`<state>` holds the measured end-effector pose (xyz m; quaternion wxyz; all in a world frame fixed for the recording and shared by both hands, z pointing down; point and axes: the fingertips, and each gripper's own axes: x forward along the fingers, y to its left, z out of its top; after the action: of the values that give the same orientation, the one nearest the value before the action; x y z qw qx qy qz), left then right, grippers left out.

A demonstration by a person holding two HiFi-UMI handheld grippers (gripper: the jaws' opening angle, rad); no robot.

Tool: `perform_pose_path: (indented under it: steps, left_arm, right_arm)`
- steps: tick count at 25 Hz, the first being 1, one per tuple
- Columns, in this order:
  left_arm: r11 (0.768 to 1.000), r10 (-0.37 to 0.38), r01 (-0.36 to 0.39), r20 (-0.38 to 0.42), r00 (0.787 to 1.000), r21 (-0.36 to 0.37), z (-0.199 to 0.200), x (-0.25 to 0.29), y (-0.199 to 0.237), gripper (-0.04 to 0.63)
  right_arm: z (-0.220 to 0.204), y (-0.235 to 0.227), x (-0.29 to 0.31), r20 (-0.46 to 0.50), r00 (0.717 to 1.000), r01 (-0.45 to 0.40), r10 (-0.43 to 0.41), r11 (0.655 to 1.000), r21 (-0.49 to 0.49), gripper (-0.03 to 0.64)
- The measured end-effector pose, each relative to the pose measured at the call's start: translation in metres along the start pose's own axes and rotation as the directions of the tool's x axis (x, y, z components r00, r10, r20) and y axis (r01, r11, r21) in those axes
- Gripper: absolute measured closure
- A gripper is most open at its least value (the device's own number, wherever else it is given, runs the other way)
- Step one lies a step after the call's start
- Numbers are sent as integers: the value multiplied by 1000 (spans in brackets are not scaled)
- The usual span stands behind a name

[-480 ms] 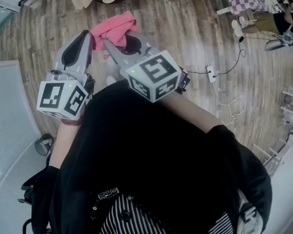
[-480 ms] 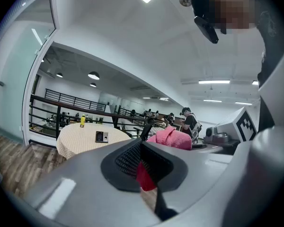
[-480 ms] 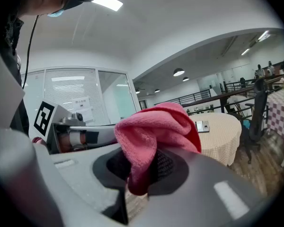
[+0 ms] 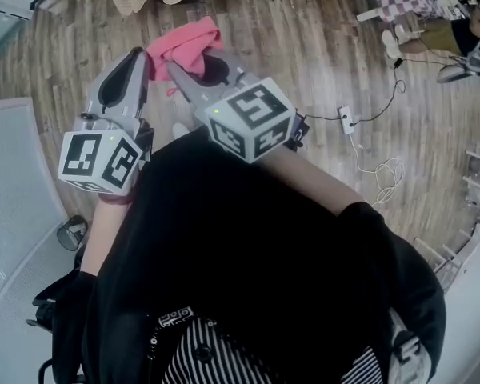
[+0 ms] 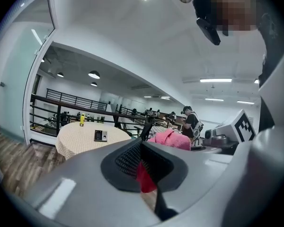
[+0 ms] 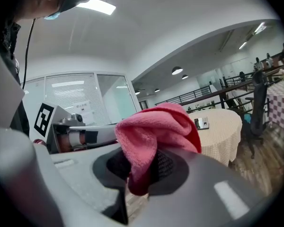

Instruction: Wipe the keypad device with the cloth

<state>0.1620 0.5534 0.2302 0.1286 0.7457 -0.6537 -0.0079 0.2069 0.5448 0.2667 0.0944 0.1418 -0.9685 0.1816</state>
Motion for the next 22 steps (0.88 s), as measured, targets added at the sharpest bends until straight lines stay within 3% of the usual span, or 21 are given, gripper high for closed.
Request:
perform_pose_path:
  steps: [6,10,16,22]
  left_arm:
    - [1000,0,0,3,1000,-21,-3,12,-23,607]
    - [1000,-11,12,18,1000,-26,-2,23,-49,606]
    - [999,50,-50,-24,998,-1,-11,38,-69,606]
    - [999,40,-39,-41,998,18,-11,54,-96,606]
  right_arm:
    - [-10,-18,-13,-23,1000,-18,18,1000,-1,545]
    - [-22,-39,-29,-42,999,-22,24,998,52,545]
    - [-21,-55,-52,-14,997,-70,71,993,97,545]
    - [-15,-86,-73,30,998,-58,54,987,150,545]
